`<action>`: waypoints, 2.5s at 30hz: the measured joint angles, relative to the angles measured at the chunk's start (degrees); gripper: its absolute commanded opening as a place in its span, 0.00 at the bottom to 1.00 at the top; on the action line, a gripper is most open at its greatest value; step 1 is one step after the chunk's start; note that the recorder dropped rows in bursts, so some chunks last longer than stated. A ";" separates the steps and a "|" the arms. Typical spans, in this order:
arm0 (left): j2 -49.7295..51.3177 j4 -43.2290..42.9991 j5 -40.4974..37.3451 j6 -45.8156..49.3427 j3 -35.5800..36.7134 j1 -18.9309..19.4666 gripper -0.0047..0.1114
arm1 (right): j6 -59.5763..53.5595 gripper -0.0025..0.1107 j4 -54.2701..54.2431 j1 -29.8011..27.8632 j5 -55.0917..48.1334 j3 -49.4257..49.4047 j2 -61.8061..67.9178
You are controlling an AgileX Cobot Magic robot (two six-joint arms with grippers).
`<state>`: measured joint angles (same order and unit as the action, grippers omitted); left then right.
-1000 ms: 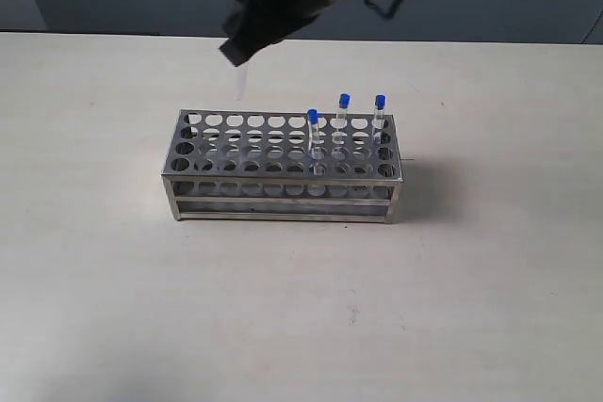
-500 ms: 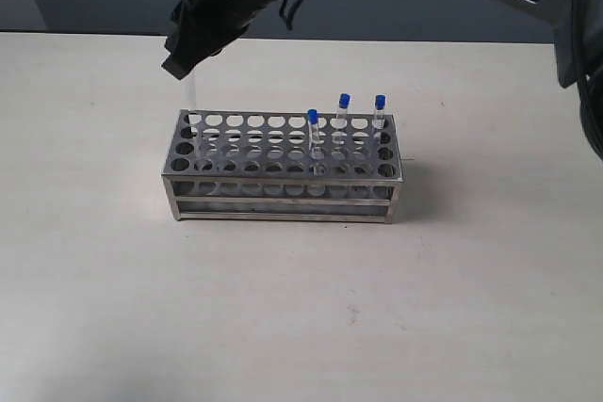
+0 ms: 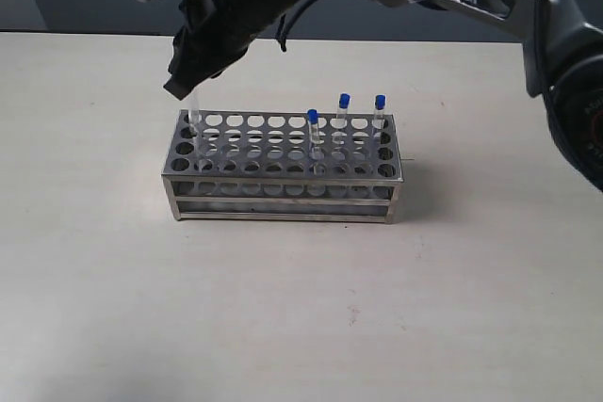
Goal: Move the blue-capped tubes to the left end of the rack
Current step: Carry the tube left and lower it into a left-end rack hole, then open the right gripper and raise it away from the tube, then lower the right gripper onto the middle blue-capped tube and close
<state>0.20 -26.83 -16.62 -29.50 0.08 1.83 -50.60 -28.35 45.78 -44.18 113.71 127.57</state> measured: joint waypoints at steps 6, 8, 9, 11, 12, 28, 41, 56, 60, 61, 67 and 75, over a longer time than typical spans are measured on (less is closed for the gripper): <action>0.00 0.00 0.00 0.00 0.00 0.00 0.05 | 0.00 0.01 -2.30 0.00 0.41 0.09 2.41; 0.00 0.00 0.00 0.00 0.00 0.00 0.05 | 0.00 0.01 -3.00 0.00 0.96 0.09 2.98; 0.00 0.00 0.00 0.00 0.00 0.00 0.05 | 0.00 0.01 -3.30 0.00 1.24 0.09 3.09; 0.00 0.00 0.00 0.00 0.00 0.00 0.05 | 0.00 0.01 -4.40 0.00 1.78 0.09 3.23; 0.00 0.00 0.00 0.00 0.00 0.00 0.05 | 0.00 0.01 -5.18 0.00 2.05 0.09 3.23; 0.00 0.00 0.00 0.00 0.00 0.00 0.05 | -0.79 0.33 -8.93 0.08 0.85 0.09 3.35; 0.00 0.00 0.00 0.00 0.00 0.00 0.05 | 21.00 0.33 14.88 -4.16 -11.53 0.09 -3.92; 0.00 0.00 0.00 0.00 0.00 0.00 0.05 | 27.61 0.33 13.76 -11.14 -25.66 -3.22 -6.08; 0.00 0.00 0.00 0.00 0.00 0.00 0.05 | 26.87 0.33 11.32 -11.14 -25.81 -3.45 -6.45; 0.00 0.00 0.00 0.00 0.00 0.00 0.05 | 26.76 0.33 10.49 -11.14 -25.81 -3.45 -6.57; 0.00 0.00 0.00 0.00 0.00 0.00 0.05 | 26.65 0.33 9.91 -11.14 -25.81 -3.45 -5.56; 0.00 0.00 0.00 0.00 0.00 0.00 0.05 | 26.65 0.33 10.41 -9.76 -24.90 -3.45 -2.47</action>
<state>0.20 -26.83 -16.62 -29.50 0.08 1.83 -23.95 -17.94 36.02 -69.08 110.26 125.10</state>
